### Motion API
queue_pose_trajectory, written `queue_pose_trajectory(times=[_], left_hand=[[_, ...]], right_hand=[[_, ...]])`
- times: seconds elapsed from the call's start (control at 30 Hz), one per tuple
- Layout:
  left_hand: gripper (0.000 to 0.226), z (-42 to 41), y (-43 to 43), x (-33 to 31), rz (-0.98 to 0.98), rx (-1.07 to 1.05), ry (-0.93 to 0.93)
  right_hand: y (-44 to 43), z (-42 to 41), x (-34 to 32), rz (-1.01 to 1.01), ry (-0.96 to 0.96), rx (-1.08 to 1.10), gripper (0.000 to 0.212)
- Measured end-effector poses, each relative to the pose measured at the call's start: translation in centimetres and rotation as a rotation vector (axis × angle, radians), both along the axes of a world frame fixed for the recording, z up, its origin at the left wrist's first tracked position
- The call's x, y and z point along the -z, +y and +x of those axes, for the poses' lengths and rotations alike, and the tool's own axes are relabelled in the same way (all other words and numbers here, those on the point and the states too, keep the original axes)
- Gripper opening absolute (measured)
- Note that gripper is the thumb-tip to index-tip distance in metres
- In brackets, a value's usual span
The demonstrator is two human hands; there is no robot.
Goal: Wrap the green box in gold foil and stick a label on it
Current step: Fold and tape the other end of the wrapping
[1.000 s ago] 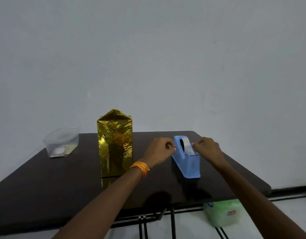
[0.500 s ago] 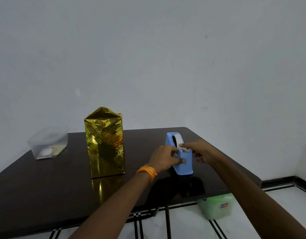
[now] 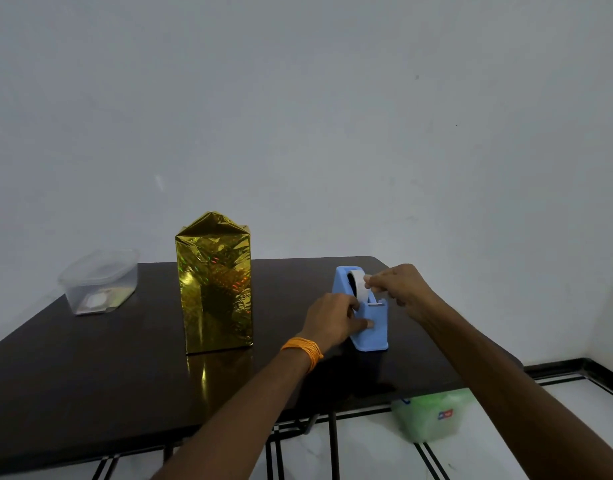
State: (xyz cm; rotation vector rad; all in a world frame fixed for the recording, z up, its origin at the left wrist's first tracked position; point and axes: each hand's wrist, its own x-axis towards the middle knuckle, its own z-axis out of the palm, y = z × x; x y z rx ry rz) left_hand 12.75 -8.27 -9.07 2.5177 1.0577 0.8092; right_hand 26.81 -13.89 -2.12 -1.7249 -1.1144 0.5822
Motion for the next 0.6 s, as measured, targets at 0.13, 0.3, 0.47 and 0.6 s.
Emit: queue_pose_trajectory(times=[0.13, 0.3, 0.47, 0.6], left_hand=[[0.047, 0.0, -0.1, -0.1, 0.012, -0.007, -0.005], [0.042, 0.2, -0.4, 0.0, 0.007, -0.035, -0.006], [0.044, 0.4, -0.3, 0.1, 0.012, -0.045, -0.015], [0.049, 0.4, -0.3, 0.2, 0.001, -0.044, -0.024]], right_hand=[[-1.7, 0.3, 1.7, 0.062, -0.043, -0.004, 0.025], [-3.0, 1.1, 4.1, 0.08, -0.016, 0.006, 0.03], [-3.1, 1.1, 5.3, 0.059, -0.025, 0.007, 0.032], [-3.1, 1.4, 5.8, 0.048, -0.187, -0.006, 0.036]])
